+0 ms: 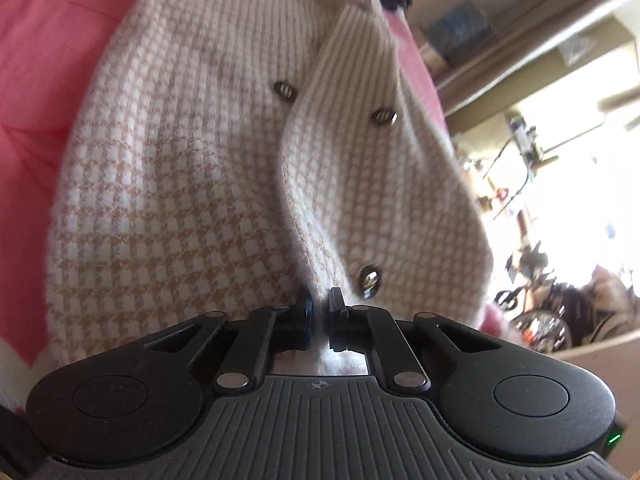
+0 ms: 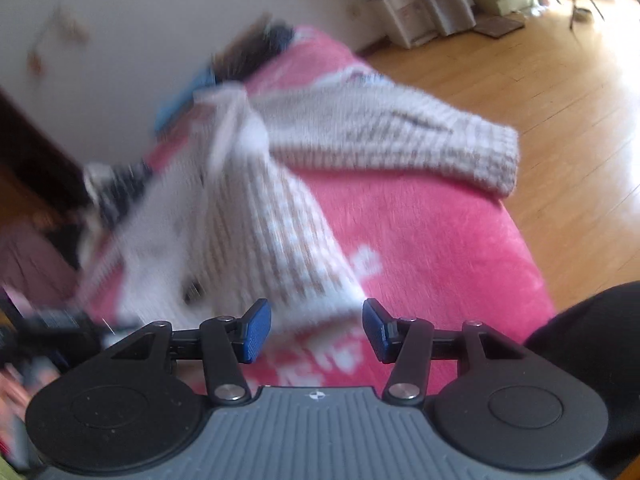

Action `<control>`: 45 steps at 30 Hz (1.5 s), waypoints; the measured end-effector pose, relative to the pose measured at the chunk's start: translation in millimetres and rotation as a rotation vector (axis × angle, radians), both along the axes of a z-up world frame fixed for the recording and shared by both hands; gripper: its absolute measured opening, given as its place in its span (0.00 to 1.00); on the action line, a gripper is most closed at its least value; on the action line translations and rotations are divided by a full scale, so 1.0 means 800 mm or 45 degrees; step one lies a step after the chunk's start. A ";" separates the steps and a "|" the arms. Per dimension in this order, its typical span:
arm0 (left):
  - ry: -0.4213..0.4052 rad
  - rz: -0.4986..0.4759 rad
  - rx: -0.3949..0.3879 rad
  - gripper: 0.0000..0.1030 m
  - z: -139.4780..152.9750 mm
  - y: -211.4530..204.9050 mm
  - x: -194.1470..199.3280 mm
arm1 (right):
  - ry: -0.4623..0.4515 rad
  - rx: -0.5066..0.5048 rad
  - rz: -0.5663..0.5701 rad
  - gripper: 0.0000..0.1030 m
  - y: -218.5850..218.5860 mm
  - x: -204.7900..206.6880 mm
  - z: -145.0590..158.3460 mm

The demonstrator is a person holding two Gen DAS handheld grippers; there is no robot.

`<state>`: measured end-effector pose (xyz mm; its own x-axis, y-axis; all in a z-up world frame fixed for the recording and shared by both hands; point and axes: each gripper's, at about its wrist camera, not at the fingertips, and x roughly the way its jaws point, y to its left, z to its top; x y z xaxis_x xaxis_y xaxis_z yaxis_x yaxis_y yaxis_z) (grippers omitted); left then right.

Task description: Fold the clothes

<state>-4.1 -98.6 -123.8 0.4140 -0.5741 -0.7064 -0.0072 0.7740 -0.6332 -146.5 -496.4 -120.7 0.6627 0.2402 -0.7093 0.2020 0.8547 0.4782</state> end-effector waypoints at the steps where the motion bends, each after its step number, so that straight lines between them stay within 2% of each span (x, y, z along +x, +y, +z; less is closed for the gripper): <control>1: -0.008 0.021 -0.029 0.05 0.006 0.003 -0.001 | 0.026 -0.048 0.021 0.52 0.008 0.003 -0.002; 3: -0.020 0.059 -0.086 0.05 0.018 0.007 -0.001 | 0.042 -0.109 0.046 0.52 0.018 0.008 -0.004; 7: -0.035 0.097 -0.160 0.04 0.033 0.010 0.001 | 0.011 -0.136 0.066 0.52 0.034 0.021 -0.011; 9: -0.042 0.095 -0.171 0.05 0.036 0.010 0.002 | 0.066 -0.200 0.082 0.52 0.045 0.030 -0.021; 12: -0.047 0.065 -0.128 0.05 0.034 0.007 -0.001 | 0.088 -0.294 0.133 0.52 0.060 0.035 -0.025; 14: -0.023 0.018 -0.062 0.05 0.025 0.001 0.000 | 0.075 -0.327 0.162 0.51 0.066 0.032 -0.022; 16: 0.030 -0.053 0.023 0.05 0.010 -0.005 0.002 | 0.077 -0.361 0.153 0.51 0.069 0.030 -0.020; 19: 0.040 -0.102 0.081 0.06 -0.005 -0.006 -0.002 | 0.075 -0.377 0.124 0.51 0.067 0.024 -0.013; 24: 0.065 -0.103 0.047 0.07 -0.016 0.004 -0.002 | 0.024 -0.362 0.137 0.51 0.074 0.007 0.012; 27: 0.055 -0.109 0.078 0.10 -0.018 0.009 -0.005 | -0.041 -0.346 0.208 0.51 0.090 0.001 0.030; 30: 0.008 -0.136 0.202 0.15 -0.015 0.012 -0.009 | -0.186 -0.383 0.359 0.51 0.124 0.003 0.051; 34: -0.083 -0.223 0.469 0.15 -0.008 0.010 -0.019 | -0.328 -0.508 0.642 0.51 0.194 0.017 0.061; 37: -0.161 -0.293 0.665 0.15 -0.011 0.004 -0.026 | -0.365 -0.606 0.838 0.51 0.247 0.031 0.049; 40: -0.196 -0.361 0.784 0.16 -0.017 0.003 -0.033 | -0.348 -0.737 0.966 0.50 0.288 0.047 0.024; 41: -0.200 -0.385 0.810 0.16 -0.020 0.001 -0.033 | -0.333 -0.792 0.995 0.44 0.299 0.052 0.013; 42: -0.197 -0.409 0.834 0.16 -0.023 -0.002 -0.033 | -0.319 -0.829 1.008 0.33 0.306 0.057 0.005; 44: -0.186 -0.457 0.882 0.17 -0.028 -0.007 -0.033 | -0.289 -0.846 0.984 0.13 0.305 0.065 -0.004; 45: -0.179 -0.480 0.907 0.17 -0.031 -0.010 -0.032 | -0.280 -0.824 0.960 0.11 0.302 0.068 -0.005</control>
